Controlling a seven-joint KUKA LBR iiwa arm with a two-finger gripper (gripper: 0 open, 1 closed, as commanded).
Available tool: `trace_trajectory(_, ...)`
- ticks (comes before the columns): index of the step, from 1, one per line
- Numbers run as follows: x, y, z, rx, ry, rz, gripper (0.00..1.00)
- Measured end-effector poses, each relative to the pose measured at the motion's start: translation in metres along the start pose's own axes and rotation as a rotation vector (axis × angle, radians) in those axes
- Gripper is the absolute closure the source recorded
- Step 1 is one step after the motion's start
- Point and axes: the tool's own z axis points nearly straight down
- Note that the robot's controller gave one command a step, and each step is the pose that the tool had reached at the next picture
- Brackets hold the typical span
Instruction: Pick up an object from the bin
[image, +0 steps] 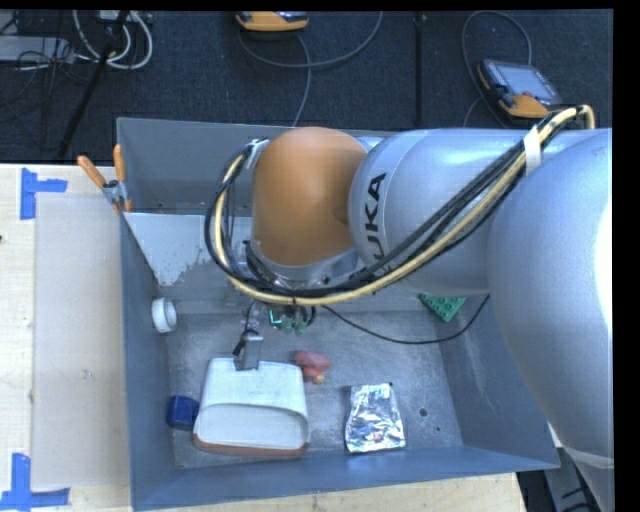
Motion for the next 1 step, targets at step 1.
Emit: trace_trajectory(1, 0.0601, -0.0112, 0.0856, -0.005, -0.033, -0.295, 0.00)
